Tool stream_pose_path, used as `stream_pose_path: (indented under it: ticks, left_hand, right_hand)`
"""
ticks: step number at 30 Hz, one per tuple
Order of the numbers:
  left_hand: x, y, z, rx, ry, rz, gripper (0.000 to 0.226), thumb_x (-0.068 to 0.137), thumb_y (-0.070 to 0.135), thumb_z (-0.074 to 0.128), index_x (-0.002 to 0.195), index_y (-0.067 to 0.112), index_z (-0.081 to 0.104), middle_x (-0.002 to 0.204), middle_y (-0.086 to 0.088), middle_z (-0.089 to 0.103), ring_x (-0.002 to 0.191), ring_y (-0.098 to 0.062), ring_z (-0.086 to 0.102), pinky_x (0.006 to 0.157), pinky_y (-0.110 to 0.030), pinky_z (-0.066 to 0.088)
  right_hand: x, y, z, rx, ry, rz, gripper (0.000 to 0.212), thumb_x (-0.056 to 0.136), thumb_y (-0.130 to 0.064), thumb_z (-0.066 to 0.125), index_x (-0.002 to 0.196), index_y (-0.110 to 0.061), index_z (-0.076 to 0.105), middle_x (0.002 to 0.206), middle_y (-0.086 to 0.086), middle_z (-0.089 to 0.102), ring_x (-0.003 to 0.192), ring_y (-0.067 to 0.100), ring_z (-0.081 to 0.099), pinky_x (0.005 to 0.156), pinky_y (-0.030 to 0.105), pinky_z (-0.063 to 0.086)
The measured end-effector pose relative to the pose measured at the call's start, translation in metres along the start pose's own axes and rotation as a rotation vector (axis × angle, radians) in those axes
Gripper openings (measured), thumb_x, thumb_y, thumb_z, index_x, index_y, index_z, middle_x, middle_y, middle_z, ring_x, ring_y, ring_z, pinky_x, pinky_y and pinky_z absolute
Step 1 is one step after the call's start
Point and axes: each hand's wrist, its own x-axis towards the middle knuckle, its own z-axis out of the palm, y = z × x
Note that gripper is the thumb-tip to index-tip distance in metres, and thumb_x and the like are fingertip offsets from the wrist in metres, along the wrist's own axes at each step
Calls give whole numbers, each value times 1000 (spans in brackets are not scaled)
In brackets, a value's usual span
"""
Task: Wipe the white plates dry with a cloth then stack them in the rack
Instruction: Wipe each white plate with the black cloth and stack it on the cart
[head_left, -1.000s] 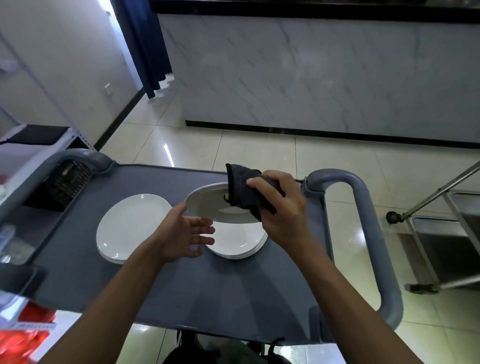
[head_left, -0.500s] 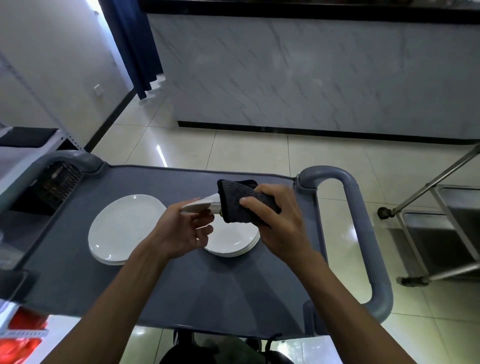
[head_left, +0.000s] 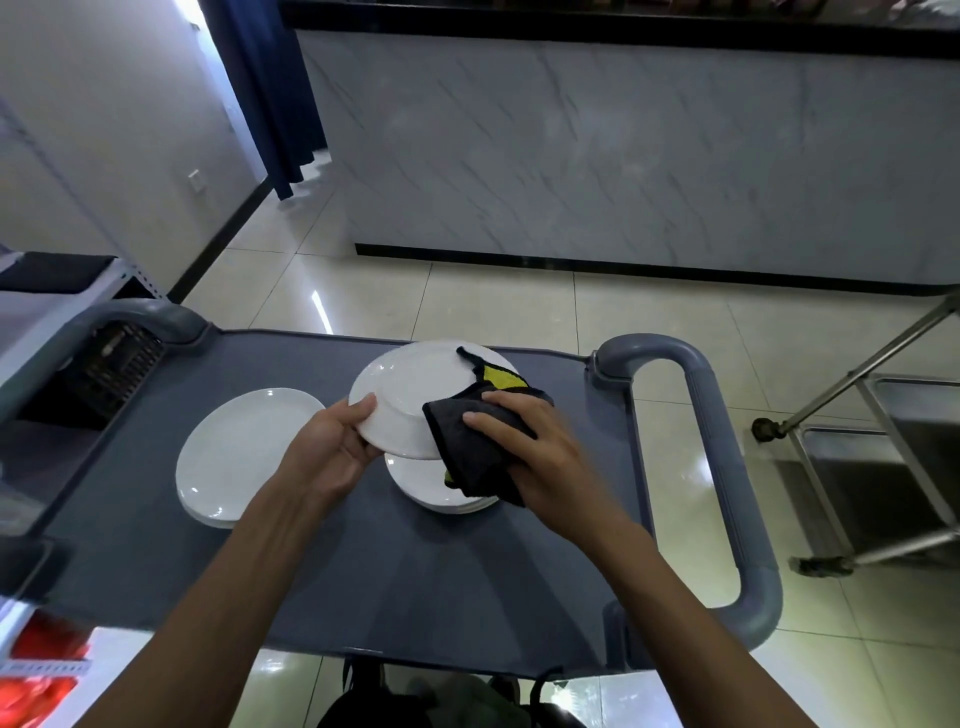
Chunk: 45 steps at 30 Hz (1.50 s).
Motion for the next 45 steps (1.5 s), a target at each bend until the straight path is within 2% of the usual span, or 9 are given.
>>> stream_pose_path:
  ticks: [3, 8, 15, 18, 22, 27, 34, 39, 45]
  left_hand:
    - [-7, -2, 5, 73, -52, 80, 30, 98, 9, 53, 128, 7, 60, 123, -12, 70, 106, -25, 69, 82, -38, 62]
    - [-18, -1, 18, 143, -78, 168, 26, 97, 9, 54, 121, 11, 64, 112, -11, 74, 92, -23, 72, 70, -40, 62]
    - [-31, -9, 35, 308, -103, 246, 30, 90, 12, 64, 120, 11, 67, 111, -14, 73, 91, -29, 71, 69, -44, 61]
    - [-33, -12, 41, 375, -122, 275, 26, 92, 12, 64, 118, 12, 70, 109, -16, 74, 90, -31, 70, 69, -42, 60]
    - [-39, -15, 48, 427, -169, 298, 24, 83, 22, 69, 106, 22, 77, 106, -13, 75, 87, -28, 73, 68, -42, 62]
    - [-42, -24, 51, 476, -199, 312, 23, 91, 9, 65, 111, 17, 74, 105, -14, 76, 89, -29, 72, 65, -40, 60]
    - [-44, -18, 55, 533, -220, 397, 24, 91, 4, 65, 99, 21, 79, 101, -15, 76, 86, -30, 73, 63, -41, 60]
    - [-43, -15, 51, 586, -253, 424, 22, 93, 7, 65, 107, 19, 77, 105, -17, 75, 93, -39, 72, 72, -52, 61]
    - [-47, -12, 47, 563, -288, 393, 25, 85, 18, 70, 109, 20, 76, 110, -18, 73, 99, -42, 70, 75, -54, 59]
  right_hand:
    - [3, -8, 2, 98, -47, 156, 57, 87, 8, 63, 141, -12, 57, 147, 14, 47, 135, 32, 45, 110, 49, 39]
    - [5, -17, 14, 130, -79, 276, 64, 86, 4, 65, 146, -13, 49, 156, 8, 38, 143, 27, 36, 117, 45, 32]
    - [2, -28, 32, 203, 167, 438, 52, 91, -3, 67, 139, -19, 58, 151, 4, 44, 140, 21, 41, 113, 45, 39]
    - [9, -29, 34, 204, 250, 464, 56, 91, -2, 66, 143, -20, 54, 150, 5, 45, 139, 20, 41, 113, 45, 39]
    - [21, -28, 31, 225, 352, 510, 57, 94, -6, 62, 146, -25, 48, 152, 1, 41, 141, 17, 37, 117, 45, 34]
    - [46, -14, 21, 246, 440, 568, 54, 95, -15, 56, 146, -30, 46, 154, -4, 39, 141, 15, 36, 118, 44, 32]
    - [62, -11, 16, 174, 368, 476, 49, 94, -21, 54, 143, -26, 51, 146, -1, 47, 134, 17, 40, 114, 38, 35]
    - [67, -15, 18, 141, 292, 418, 43, 93, -27, 65, 136, -25, 60, 141, -2, 52, 131, 18, 44, 110, 43, 39]
    - [77, -13, 11, 39, 241, 263, 39, 91, -29, 69, 129, -23, 65, 136, 0, 57, 126, 22, 48, 105, 47, 42]
